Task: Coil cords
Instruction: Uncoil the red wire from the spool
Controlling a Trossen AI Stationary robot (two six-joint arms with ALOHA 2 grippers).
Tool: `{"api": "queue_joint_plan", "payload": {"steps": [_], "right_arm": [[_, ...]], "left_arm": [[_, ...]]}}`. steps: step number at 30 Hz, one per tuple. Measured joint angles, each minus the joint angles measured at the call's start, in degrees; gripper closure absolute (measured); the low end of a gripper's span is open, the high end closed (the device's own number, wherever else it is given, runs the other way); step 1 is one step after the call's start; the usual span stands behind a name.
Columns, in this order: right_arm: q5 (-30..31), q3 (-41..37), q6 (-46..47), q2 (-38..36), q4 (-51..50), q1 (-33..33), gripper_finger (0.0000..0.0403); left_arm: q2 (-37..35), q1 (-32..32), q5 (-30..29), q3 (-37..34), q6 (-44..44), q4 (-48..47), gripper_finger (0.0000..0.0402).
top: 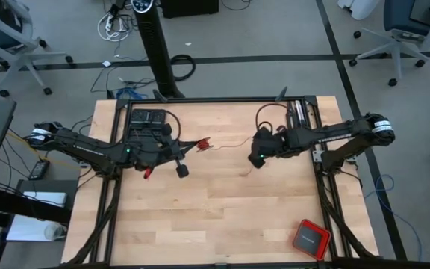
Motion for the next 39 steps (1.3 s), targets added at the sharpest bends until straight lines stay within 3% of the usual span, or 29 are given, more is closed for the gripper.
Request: {"api": "queue_joint_plan", "payload": {"steps": [9,17,22,26,32,39], "right_arm": [[17.4,0.0,-3.0,-9.7,6.0,9.2,0.0399],[27.5,0.0,-21.8,-13.8,23.3,18.9,0.0399],[22.9,0.0,-37.2,-12.8,38.7,21.6,0.0399],[16.2,0.0,-43.0,-11.6,45.9,22.0,0.0399],[12.2,0.0,-46.5,-9.3,51.1,21.8,0.0399],[12.5,0.0,-56.1,-7.5,58.9,23.2,0.0399]], "left_arm": [[0.0,0.0,-4.3,0.0,1.8,-5.9,0.0400],[0.0,0.0,0.1,0.0,2.8,-5.8,0.0400],[0.0,1.8,9.7,1.1,-1.0,-7.0,0.0400],[0.0,3.9,18.7,2.4,-4.6,-8.4,0.0400],[0.0,5.4,17.1,2.6,-6.5,-10.2,0.0400],[0.1,7.0,13.5,2.6,-6.5,-20.1,0.0400]]}}
